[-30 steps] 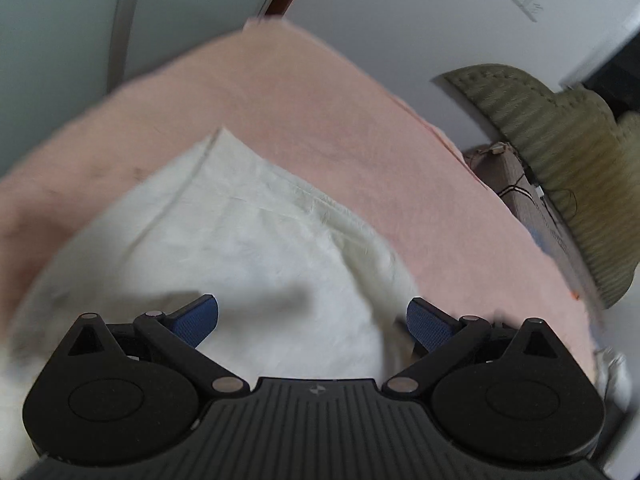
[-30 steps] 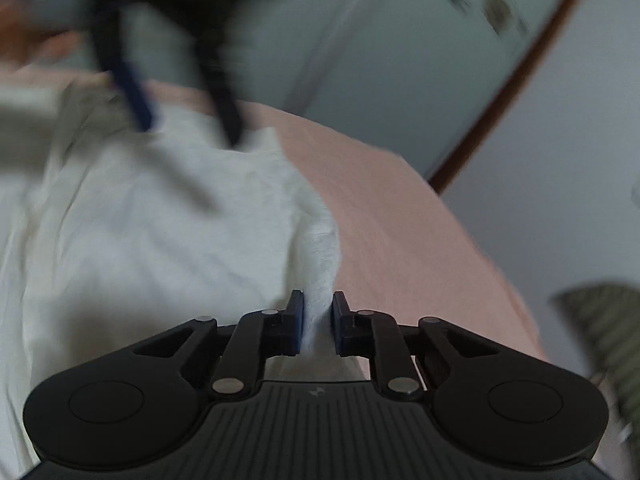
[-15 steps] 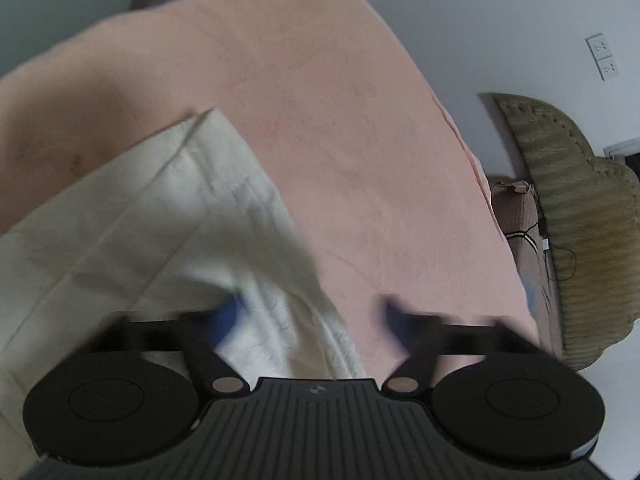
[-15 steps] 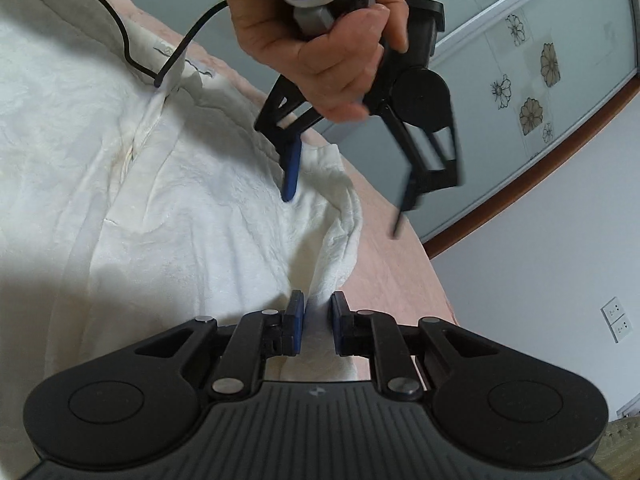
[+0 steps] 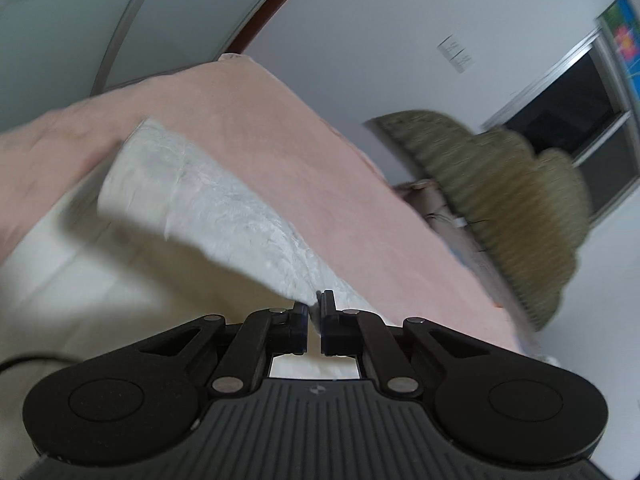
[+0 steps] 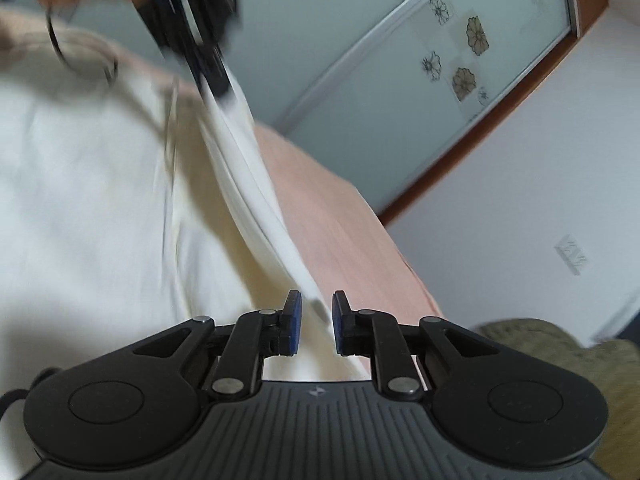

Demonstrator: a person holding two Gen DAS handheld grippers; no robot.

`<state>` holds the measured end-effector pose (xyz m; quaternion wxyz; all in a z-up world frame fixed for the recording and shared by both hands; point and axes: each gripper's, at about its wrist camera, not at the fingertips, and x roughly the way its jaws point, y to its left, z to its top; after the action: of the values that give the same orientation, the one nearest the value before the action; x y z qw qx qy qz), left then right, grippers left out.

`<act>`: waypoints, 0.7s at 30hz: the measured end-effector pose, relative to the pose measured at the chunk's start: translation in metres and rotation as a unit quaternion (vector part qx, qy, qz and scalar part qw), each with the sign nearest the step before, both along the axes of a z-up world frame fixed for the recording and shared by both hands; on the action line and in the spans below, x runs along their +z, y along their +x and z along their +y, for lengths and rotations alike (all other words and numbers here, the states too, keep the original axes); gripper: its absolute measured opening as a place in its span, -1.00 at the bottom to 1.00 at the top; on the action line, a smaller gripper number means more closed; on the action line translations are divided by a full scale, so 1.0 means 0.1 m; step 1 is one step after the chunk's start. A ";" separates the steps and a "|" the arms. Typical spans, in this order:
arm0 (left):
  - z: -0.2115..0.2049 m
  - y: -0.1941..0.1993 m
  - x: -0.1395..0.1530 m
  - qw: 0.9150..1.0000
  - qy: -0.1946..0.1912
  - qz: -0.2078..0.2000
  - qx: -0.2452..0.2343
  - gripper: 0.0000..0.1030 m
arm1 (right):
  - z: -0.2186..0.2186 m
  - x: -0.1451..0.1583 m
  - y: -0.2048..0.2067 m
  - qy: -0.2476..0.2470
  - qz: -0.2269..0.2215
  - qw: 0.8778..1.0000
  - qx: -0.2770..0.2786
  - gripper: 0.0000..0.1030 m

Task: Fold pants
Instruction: 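Lift the held hem with both tools and fold it over onto the pants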

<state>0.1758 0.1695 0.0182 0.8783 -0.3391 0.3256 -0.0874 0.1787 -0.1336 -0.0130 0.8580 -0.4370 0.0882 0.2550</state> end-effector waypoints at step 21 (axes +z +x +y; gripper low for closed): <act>0.21 -0.26 -0.38 0.992 -0.028 0.001 0.123 -0.97 | -0.42 -0.17 -0.38 0.045 0.082 0.990 -0.107 -0.83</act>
<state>0.1497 0.1907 -0.0195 0.8721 -0.4012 0.2799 0.0122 0.1412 -0.1756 -0.0298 0.8890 -0.3639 0.1932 0.2001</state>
